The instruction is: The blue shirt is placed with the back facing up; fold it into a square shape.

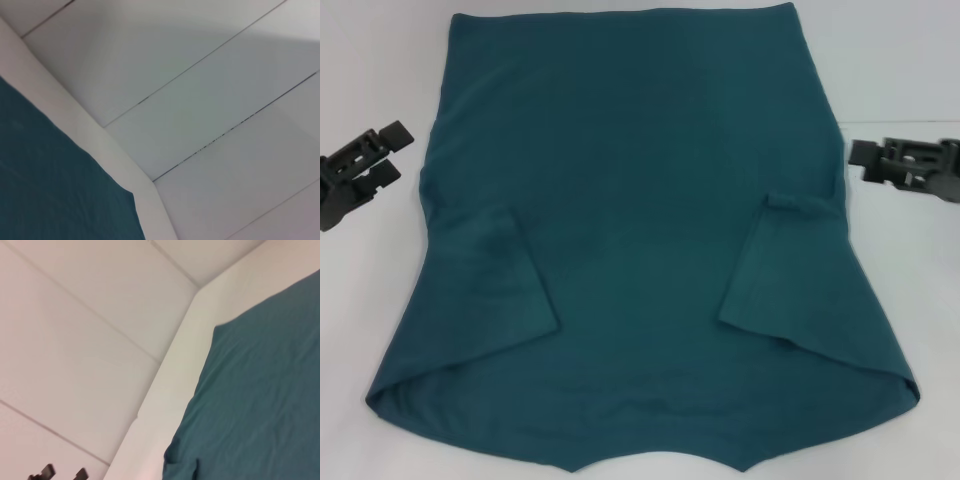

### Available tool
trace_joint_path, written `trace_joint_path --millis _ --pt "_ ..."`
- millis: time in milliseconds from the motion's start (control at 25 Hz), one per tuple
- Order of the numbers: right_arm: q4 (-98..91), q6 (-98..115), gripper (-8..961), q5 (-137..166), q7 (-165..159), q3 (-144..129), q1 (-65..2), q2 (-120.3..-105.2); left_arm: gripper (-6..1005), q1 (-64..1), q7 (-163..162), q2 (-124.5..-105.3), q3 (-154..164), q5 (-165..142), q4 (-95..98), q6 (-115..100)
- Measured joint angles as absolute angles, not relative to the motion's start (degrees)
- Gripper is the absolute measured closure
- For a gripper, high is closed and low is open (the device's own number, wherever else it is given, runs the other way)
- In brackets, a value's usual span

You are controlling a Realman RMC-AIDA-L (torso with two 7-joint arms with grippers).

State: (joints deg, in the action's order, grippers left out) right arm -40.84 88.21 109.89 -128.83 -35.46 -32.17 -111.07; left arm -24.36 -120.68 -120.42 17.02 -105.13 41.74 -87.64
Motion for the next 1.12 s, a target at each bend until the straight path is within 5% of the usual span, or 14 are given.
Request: trace_joint_path --millis 280,360,640,1120 --pt "-40.9 86.6 286 112.7 -130.9 -35.4 -30.6 -109.78 93 -24.6 -129.2 -118.82 17.2 -112.3 43.2 -87.3" --pt "-41.1 86.7 131 113.6 -131.1 -35.5 -30.5 -109.52 93 -24.4 -131.9 -118.13 17.0 -117.1 44.7 -87.5" --pt "-41.4 88.0 131 116.1 -131.8 -36.2 -31.5 -108.74 93 -23.3 -138.1 -116.59 14.1 -129.5 49.1 -88.7" --pt "-41.5 88.1 132 116.4 -132.6 -35.7 -31.8 -108.10 93 -19.6 -139.6 -116.69 7.9 -136.4 50.5 -93.7"
